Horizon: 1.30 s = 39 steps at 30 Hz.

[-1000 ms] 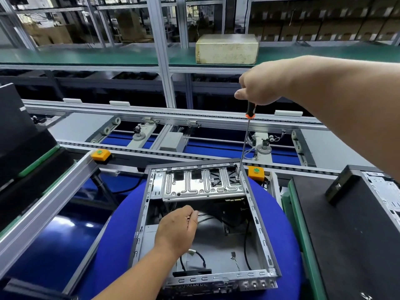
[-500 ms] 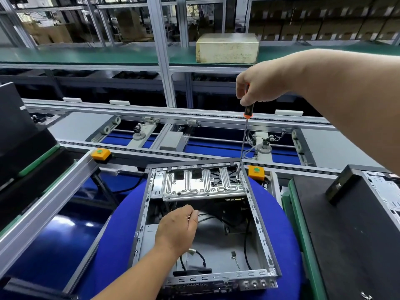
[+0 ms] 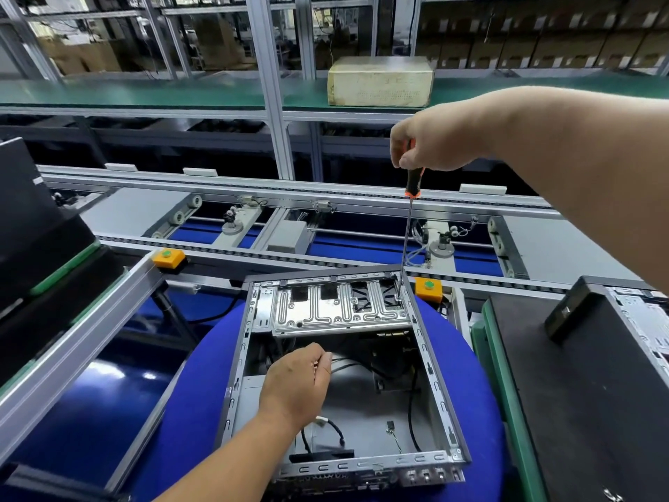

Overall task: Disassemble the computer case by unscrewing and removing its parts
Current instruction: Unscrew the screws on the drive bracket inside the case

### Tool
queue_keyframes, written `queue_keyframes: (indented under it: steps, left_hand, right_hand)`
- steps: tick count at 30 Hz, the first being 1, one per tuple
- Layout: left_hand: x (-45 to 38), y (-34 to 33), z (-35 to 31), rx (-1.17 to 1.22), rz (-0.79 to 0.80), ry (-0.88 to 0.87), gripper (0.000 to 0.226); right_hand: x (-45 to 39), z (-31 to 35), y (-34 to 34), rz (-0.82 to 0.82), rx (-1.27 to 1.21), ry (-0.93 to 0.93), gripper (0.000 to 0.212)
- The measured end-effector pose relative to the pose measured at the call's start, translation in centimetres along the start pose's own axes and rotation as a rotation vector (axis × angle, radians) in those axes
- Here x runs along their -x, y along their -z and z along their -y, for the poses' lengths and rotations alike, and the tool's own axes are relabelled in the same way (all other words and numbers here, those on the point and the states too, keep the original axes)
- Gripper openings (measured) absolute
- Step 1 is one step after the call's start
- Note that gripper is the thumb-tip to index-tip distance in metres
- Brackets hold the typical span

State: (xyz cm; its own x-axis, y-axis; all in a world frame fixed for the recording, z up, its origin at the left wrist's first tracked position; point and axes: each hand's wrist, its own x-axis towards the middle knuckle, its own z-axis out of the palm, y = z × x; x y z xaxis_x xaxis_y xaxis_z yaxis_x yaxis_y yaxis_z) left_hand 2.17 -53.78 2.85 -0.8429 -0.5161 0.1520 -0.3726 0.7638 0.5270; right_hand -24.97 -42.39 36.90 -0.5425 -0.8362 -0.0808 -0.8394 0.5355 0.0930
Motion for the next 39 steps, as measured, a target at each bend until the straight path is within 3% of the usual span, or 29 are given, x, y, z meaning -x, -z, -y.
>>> queue_keyframes:
  steps: [7, 12, 15, 17, 20, 24, 32, 35, 36, 39]
  left_hand:
    - [0.0, 0.1, 0.0, -0.003, -0.004, -0.001, 0.038]
    - [-0.1, 0.1, -0.1, -0.007, -0.004, -0.003, 0.038]
    - [0.0, 0.1, -0.1, -0.006, -0.005, -0.005, 0.038]
    - [0.0, 0.1, -0.1, -0.010, -0.005, -0.006, 0.038]
    - [-0.1, 0.1, 0.0, -0.011, -0.002, -0.006, 0.037]
    - [-0.1, 0.1, -0.1, -0.020, 0.000, -0.005, 0.036]
    - [-0.1, 0.2, -0.2, -0.016, 0.013, 0.000, 0.037]
    - [-0.1, 0.2, -0.2, -0.021, 0.015, 0.003, 0.038]
    - [-0.1, 0.2, -0.2, -0.021, 0.016, 0.004, 0.038]
    - [0.0, 0.3, -0.2, -0.010, 0.015, 0.004, 0.038]
  right_hand:
    - [0.2, 0.1, 1.1, 0.132, -0.088, -0.017, 0.024]
    - [0.1, 0.4, 0.9, 0.097, -0.067, -0.076, 0.004]
    - [-0.1, 0.5, 0.1, 0.058, 0.081, -0.159, 0.048]
    - [0.0, 0.8, -0.1, 0.001, 0.140, -0.197, 0.064]
    - [-0.3, 0.7, -0.6, -0.060, 0.195, -0.137, 0.047]
    - [-0.3, 0.3, -0.3, -0.030, -0.042, -0.067, 0.014]
    - [-0.1, 0.0, 0.6, 0.096, -0.304, -0.057, 0.033]
    - [0.0, 0.4, 0.5, 0.070, -0.177, -0.115, 0.012]
    - [-0.1, 0.4, 0.2, 0.050, -0.069, -0.139, 0.015]
    - [-0.3, 0.6, -0.4, -0.022, 0.177, -0.202, 0.055]
